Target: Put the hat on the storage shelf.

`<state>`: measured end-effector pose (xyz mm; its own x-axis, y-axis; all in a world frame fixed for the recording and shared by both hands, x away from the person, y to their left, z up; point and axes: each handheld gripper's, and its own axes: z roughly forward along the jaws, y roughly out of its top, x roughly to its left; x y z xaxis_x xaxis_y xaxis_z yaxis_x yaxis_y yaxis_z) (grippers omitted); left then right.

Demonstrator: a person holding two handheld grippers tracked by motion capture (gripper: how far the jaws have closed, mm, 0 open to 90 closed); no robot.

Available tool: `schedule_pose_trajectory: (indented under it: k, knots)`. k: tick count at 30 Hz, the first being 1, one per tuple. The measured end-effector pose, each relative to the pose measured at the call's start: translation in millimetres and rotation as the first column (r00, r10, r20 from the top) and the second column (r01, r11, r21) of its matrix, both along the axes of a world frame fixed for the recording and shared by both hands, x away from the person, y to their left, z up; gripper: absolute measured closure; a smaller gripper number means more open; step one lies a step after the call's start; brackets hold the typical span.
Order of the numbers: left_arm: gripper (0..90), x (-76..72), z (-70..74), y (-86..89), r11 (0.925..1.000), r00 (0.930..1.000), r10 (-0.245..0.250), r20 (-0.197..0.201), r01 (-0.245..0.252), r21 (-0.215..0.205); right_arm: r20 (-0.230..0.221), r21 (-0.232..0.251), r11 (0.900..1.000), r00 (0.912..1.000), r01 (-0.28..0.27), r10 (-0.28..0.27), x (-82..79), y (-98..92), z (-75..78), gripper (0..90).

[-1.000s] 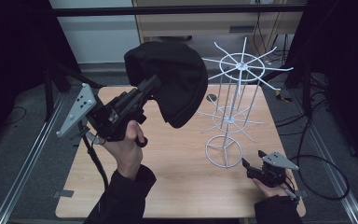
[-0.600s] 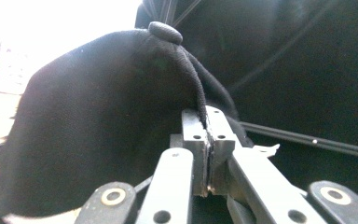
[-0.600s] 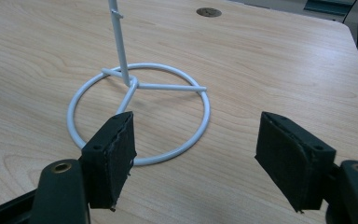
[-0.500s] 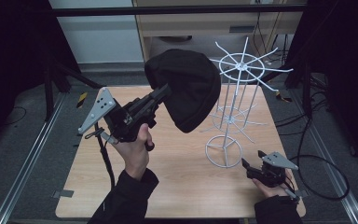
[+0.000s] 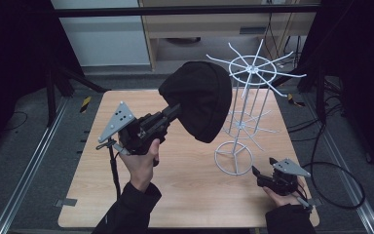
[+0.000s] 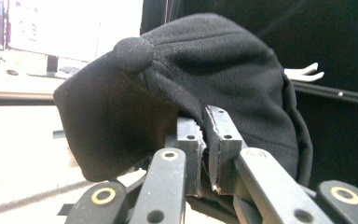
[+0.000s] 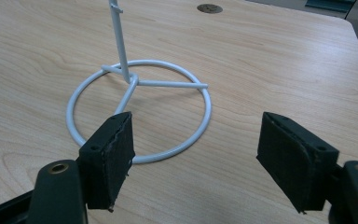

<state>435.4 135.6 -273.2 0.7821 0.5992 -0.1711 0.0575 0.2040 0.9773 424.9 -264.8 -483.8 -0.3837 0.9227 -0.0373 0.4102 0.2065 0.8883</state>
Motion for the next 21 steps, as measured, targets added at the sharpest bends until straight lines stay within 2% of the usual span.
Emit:
schedule_pose_trajectory:
  k: [3,14,21]
  knots:
    - [83.3,2.3,-6.9,-3.2,0.9994,0.9999,0.002,-0.012,-0.002,0.035,-0.002,0.002,1.000,1.0000,-0.001,0.001,0.1,0.0,-0.2,26.8]
    - [79.7,7.4,-21.9,-16.7,0.9928,0.9991,-0.005,-0.041,0.010,0.119,0.000,-0.008,1.000,1.0000,-0.002,0.002,0.6,0.0,-0.8,26.2]
    - [70.0,6.9,-24.8,-14.9,0.9888,0.9992,-0.006,-0.039,0.012,0.149,0.001,-0.011,1.000,1.0000,-0.003,0.003,0.7,-0.2,-1.1,25.9]
